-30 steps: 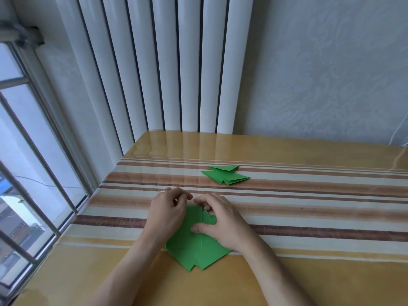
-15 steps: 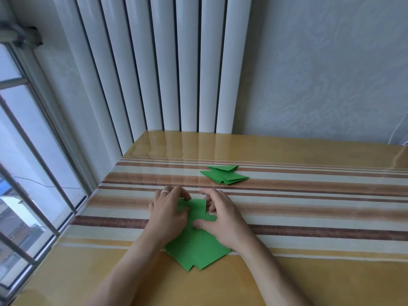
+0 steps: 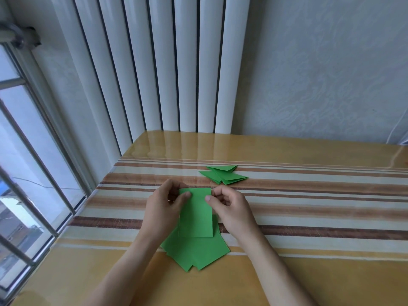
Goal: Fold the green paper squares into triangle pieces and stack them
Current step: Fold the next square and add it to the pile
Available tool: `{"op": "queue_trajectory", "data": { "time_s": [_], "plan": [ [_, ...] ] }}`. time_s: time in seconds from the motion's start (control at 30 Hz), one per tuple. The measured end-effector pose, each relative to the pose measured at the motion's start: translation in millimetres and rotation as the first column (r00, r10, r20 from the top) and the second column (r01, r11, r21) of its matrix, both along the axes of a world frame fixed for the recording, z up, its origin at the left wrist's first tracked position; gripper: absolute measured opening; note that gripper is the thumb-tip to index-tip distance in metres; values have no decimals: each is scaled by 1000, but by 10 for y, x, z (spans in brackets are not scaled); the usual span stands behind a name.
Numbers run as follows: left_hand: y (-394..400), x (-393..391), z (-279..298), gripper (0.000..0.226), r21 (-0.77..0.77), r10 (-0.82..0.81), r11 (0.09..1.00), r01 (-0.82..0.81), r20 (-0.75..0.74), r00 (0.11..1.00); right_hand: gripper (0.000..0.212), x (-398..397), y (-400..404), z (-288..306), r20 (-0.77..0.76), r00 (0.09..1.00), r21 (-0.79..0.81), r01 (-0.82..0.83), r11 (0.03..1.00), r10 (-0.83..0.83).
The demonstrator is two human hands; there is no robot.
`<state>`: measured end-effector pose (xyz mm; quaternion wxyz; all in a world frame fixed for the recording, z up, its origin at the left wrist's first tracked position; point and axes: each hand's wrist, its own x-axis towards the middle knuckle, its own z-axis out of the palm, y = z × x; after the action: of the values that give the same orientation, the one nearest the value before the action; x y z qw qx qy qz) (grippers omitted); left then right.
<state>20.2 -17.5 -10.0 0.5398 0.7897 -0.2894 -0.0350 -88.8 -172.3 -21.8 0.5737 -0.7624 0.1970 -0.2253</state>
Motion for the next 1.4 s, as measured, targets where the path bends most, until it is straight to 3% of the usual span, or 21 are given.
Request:
{"op": "queue_trajectory", "data": {
  "time_s": [0.1, 0.27, 0.43, 0.57, 0.7, 0.87, 0.97, 1.1, 1.23, 1.3, 1.4],
  "plan": [
    [15, -11, 22, 12, -68, -31, 997, 21, -150, 988, 11, -23, -10, 33, 29, 1000, 73, -10, 997, 8],
    [-3, -65, 78, 20, -132, -55, 991, 19, -276, 960, 18, -38, -24, 62, 65, 997, 197, 31, 980, -44],
    [-16, -91, 93, 14, -168, -109, 985, 40, -423, 899, 19, -19, -37, 29, 69, 989, 168, 120, 978, -133],
    [-21, -91, 65, 7, -164, -81, 986, 13, -416, 906, 11, -13, -43, 21, 65, 982, 176, 165, 971, -178],
    [-17, -105, 84, 10, -171, -58, 985, -12, -393, 918, 11, -7, -20, 18, 75, 995, 126, 59, 990, -68],
    [-20, -100, 82, 23, -130, -44, 992, -1, -342, 939, 54, 9, -14, -39, 80, 996, 75, 26, 997, -32],
    [-20, -93, 76, 29, -107, -37, 994, 2, -334, 942, 48, -14, -18, 9, 75, 996, 44, 44, 998, -48],
    [-25, -99, 91, 29, -113, -20, 993, -21, -355, 935, 18, -5, -10, 5, 65, 991, -47, 116, 992, -113],
    [-37, -88, 97, 20, -150, 16, 985, -90, -431, 902, 51, 5, -9, 21, 132, 990, -181, -21, 983, 45],
    [-36, -88, 105, 12, -169, 9, 981, -99, -463, 886, 47, 8, -5, 17, 138, 985, -288, -64, 955, 108],
    [-23, -74, 109, 8, -171, 2, 981, -90, -455, 891, 21, 13, -5, 6, 130, 986, -227, -73, 971, 104]
  ]
}}
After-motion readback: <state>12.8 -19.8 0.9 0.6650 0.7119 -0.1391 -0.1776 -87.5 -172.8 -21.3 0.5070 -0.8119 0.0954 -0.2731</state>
